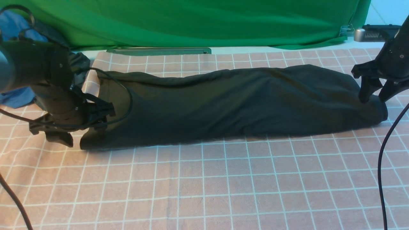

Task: Fold a long-sleeved shirt over a pink coffee tablecloth.
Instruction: 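Pull the folded dark garment lengthwise by its ends to straighten it flat on the table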

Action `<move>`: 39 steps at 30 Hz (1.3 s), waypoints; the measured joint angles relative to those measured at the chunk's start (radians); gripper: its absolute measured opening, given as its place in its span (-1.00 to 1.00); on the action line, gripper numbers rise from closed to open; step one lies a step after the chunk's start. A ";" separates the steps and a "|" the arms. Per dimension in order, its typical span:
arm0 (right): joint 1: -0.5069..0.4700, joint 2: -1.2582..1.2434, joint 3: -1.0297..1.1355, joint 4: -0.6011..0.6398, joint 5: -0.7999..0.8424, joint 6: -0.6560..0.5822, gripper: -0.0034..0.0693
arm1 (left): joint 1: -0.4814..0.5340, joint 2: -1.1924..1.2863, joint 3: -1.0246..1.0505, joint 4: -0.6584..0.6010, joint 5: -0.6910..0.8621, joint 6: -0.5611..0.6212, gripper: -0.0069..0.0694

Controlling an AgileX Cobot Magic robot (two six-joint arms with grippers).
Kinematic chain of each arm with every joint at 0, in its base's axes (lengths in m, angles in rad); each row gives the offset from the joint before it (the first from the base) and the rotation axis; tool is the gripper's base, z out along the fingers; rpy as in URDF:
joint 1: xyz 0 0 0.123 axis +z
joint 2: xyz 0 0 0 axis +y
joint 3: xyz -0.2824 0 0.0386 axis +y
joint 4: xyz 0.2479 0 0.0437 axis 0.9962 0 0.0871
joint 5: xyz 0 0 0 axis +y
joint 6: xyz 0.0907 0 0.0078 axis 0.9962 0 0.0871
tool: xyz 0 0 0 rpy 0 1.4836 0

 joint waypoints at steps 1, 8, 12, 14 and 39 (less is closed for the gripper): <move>0.005 0.000 0.000 0.003 0.000 0.000 0.26 | 0.000 0.012 0.000 0.005 -0.012 0.000 0.81; 0.013 -0.001 0.000 0.008 0.000 -0.027 0.26 | 0.000 0.057 -0.005 -0.012 -0.018 0.000 0.59; 0.013 -0.019 0.011 0.009 -0.002 -0.036 0.23 | 0.000 0.062 -0.012 -0.062 -0.015 0.014 -0.21; 0.013 -0.040 0.027 0.006 -0.002 -0.045 0.21 | -0.002 0.063 -0.014 -0.065 -0.011 0.019 -0.55; -0.067 0.053 0.100 0.043 -0.089 -0.142 0.08 | -0.004 -0.088 -0.007 -0.005 0.035 0.016 -0.71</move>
